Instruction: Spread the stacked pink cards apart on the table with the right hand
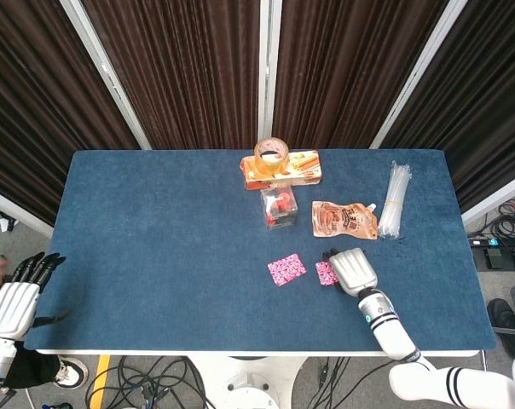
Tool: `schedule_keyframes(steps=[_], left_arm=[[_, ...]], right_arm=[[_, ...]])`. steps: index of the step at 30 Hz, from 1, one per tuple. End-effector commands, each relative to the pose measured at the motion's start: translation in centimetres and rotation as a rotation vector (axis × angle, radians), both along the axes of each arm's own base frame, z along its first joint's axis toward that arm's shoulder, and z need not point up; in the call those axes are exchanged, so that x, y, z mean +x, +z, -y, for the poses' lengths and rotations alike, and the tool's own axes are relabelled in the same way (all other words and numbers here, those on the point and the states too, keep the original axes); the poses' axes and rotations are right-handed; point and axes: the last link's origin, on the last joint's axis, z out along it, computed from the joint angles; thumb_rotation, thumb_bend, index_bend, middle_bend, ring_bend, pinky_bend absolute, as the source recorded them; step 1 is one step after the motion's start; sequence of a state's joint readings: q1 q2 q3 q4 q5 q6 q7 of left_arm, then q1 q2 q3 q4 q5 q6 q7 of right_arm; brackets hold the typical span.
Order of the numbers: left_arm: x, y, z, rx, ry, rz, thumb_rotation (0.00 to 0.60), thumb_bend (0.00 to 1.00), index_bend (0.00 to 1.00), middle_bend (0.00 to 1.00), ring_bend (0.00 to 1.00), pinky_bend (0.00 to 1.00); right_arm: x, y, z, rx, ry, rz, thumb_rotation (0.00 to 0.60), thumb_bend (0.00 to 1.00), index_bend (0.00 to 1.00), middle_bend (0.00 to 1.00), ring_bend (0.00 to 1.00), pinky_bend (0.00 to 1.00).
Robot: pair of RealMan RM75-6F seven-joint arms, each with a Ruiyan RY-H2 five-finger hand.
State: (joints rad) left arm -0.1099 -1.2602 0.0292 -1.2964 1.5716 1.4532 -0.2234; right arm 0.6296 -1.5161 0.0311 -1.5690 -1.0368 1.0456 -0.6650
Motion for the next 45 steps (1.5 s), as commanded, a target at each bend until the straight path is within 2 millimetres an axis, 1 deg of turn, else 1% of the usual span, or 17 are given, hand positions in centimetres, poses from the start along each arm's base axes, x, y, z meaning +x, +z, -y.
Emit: schedule_keyframes(steps=[1, 5, 7, 13, 20, 32, 34, 38, 43, 45], left_arm=[[0.0, 0.0, 0.0, 0.0, 0.0, 0.0, 0.6, 0.0, 0.13, 0.1, 0.0, 0.1], [0.0, 0.0, 0.0, 0.002, -0.001, 0.0, 0.6, 0.0, 0.13, 0.1, 0.0, 0.1], [0.0, 0.1, 0.0, 0.005, -0.001, 0.002, 0.6, 0.0, 0.13, 0.1, 0.0, 0.1], [-0.1, 0.2, 0.0, 0.007, 0.002, 0.007, 0.6, 0.0, 0.13, 0.1, 0.0, 0.1], [-0.2, 0.3, 0.0, 0.009, 0.003, 0.01, 0.6, 0.0, 0.13, 0.1, 0.0, 0.1], [-0.3, 0.2, 0.1, 0.006, 0.006, 0.008, 0.6, 0.0, 0.13, 0.1, 0.0, 0.1], [-0.3, 0.2, 0.1, 0.007, 0.006, 0.009, 0.6, 0.0, 0.13, 0.1, 0.0, 0.1], [-0.3, 0.2, 0.1, 0.009, 0.005, 0.01, 0.6, 0.0, 0.13, 0.1, 0.0, 0.1], [-0.3, 0.3, 0.1, 0.01, 0.005, 0.01, 0.6, 0.0, 0.13, 0.1, 0.0, 0.1], [-0.3, 0.3, 0.1, 0.011, 0.004, 0.011, 0.6, 0.0, 0.13, 0.1, 0.0, 0.1]], right_arm=[[1.5, -0.4, -0.6, 0.02, 0.045, 0.007, 0.6, 0.18, 0.43, 0.39, 0.71, 0.75], [3.2, -1.6, -1.7, 0.067, 0.088, 0.015, 0.6, 0.18, 0.43, 0.39, 0.71, 0.75], [4.0, -2.4, -2.3, 0.104, 0.084, 0.035, 0.6, 0.18, 0.43, 0.39, 0.71, 0.75], [5.2, -3.6, -3.7, 0.173, 0.103, 0.03, 0.6, 0.18, 0.43, 0.39, 0.71, 0.75], [5.2, -4.1, -4.5, 0.191, 0.104, 0.011, 0.6, 0.18, 0.43, 0.39, 0.71, 0.75], [4.9, -4.3, -4.9, 0.201, 0.099, -0.011, 0.6, 0.16, 0.43, 0.38, 0.71, 0.75], [4.8, -4.3, -5.0, 0.215, 0.09, -0.013, 0.6, 0.15, 0.4, 0.37, 0.71, 0.75], [4.7, -4.3, -4.9, 0.233, 0.086, -0.022, 0.6, 0.12, 0.29, 0.31, 0.71, 0.75], [4.9, -4.0, -4.9, 0.239, 0.085, -0.015, 0.6, 0.1, 0.22, 0.25, 0.71, 0.75], [5.0, -3.7, -4.9, 0.233, 0.086, -0.01, 0.6, 0.1, 0.21, 0.25, 0.71, 0.75]])
